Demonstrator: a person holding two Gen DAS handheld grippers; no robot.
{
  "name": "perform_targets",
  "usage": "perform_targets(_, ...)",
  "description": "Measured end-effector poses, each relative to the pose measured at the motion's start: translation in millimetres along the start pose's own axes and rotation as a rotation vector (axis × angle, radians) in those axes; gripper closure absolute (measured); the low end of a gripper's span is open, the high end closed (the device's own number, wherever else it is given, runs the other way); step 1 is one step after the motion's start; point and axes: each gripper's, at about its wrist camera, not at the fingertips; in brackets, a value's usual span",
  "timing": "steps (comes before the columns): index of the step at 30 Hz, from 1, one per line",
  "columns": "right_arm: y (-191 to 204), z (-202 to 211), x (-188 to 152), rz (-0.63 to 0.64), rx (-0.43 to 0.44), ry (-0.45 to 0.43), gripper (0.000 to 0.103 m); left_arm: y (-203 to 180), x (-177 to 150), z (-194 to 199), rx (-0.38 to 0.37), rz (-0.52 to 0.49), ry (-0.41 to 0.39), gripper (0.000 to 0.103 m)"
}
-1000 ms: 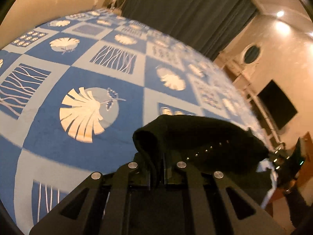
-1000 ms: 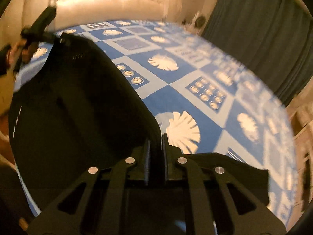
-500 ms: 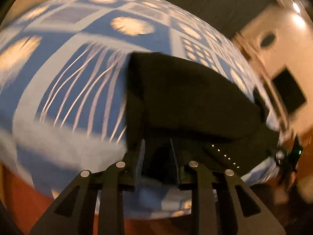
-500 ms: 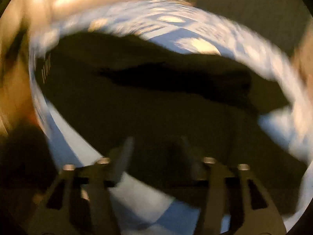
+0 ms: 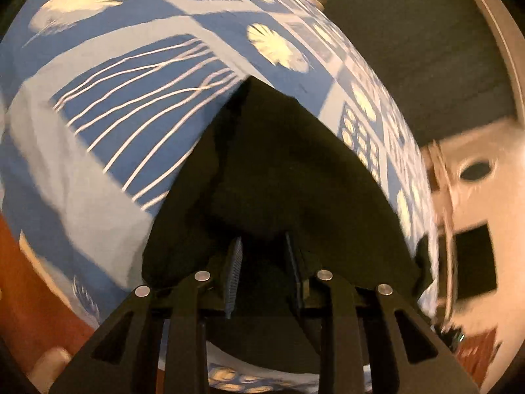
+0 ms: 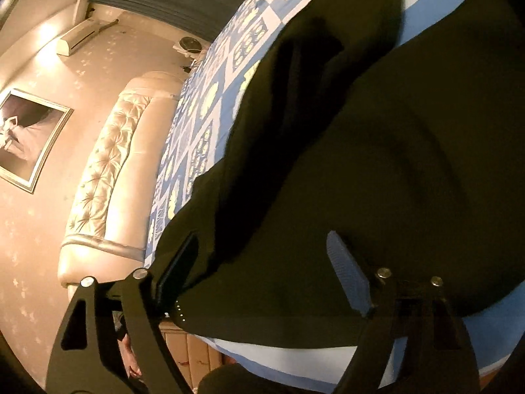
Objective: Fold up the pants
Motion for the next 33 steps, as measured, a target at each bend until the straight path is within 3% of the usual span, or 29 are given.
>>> perform_targets(5,1.5,-7.5,3.3,0.029,-0.024,0.005,0.019,8.2,-1.2,-0.2,-0.030,0.087,-0.026,0.075)
perform_targets(9,0.3,-5.9,1.8,0.027,-0.014,0.007,0.018,17.2,-3.8,0.1,-0.108,0.207,-0.049,0.056)
perform_targets(10,-0.7,-5.5,1.7,0.027,-0.013,0.008,0.018,16.3,-5.2,1.4,-0.121,0.211,-0.058,0.052)
perform_targets(15,-0.7,-8.1,0.2,0.049,-0.029,0.009,0.018,5.7,-4.7,-2.0,-0.059,0.137,-0.069,0.051)
perform_targets(18,-1.0,-8.0,0.0,0.044,-0.023,0.004,0.017,8.3,0.4,-4.8,-0.096,0.208,-0.086,0.043)
perform_targets(22,-2.4,-7.5,0.1,0.036,-0.019,-0.002,0.016,7.4,9.9,-6.8,-0.109,0.269,-0.096,0.042)
perform_targets(24,-3.0,-7.1,-0.6,0.034,-0.018,-0.002,0.016,5.4,9.7,-8.1,-0.101,0.255,-0.082,0.056)
perform_targets(25,-3.0,-8.1,-0.4,0.032,-0.021,-0.003,0.016,4.9,10.3,-10.6,-0.082,0.243,-0.066,0.073)
perform_targets(26,-3.4,-8.2,0.0,0.029,-0.024,-0.007,0.016,5.7,9.4,-13.3,-0.051,0.228,-0.047,0.081)
perform_targets(33,7.9,-22.2,4.4,0.025,-0.065,0.001,0.016,8.5,8.7,-13.3,-0.015,0.221,-0.043,0.085)
Point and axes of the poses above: each gripper's, at about its wrist camera, not at the fingertips, and z roughly against the way its jaws point, y to its left, x to its top, and after that the axes turned 6 degrees about y, right-handed
